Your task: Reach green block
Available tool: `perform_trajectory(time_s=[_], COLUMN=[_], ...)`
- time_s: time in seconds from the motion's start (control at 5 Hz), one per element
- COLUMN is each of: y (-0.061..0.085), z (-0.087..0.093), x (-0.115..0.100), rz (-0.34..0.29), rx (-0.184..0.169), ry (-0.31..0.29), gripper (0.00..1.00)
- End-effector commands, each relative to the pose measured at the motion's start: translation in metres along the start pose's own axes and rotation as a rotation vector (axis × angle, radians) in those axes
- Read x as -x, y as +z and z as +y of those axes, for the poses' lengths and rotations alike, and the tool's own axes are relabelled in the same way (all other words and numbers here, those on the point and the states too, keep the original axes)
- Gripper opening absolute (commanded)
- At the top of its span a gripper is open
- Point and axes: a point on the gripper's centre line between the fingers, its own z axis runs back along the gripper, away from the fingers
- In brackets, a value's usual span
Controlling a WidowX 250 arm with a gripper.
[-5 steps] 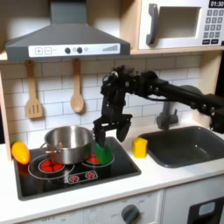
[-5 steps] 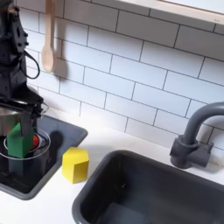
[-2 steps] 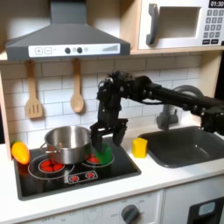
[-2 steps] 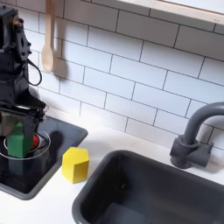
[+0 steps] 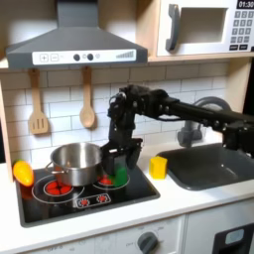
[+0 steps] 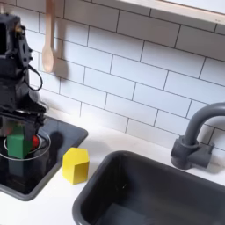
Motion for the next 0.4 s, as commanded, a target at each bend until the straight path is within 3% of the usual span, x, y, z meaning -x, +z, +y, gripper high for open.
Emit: perform_trajectory(time_s=[0.0,0.2], y=[-0.0123,-0.0154], z=[-0.0016,-0.0063], x=[-0.0058,-0.0089], rz=[0.017,0.019], rx=[-0.003,-0.004], ry=[0.007,-0.014], gripper=[1.0,1.0])
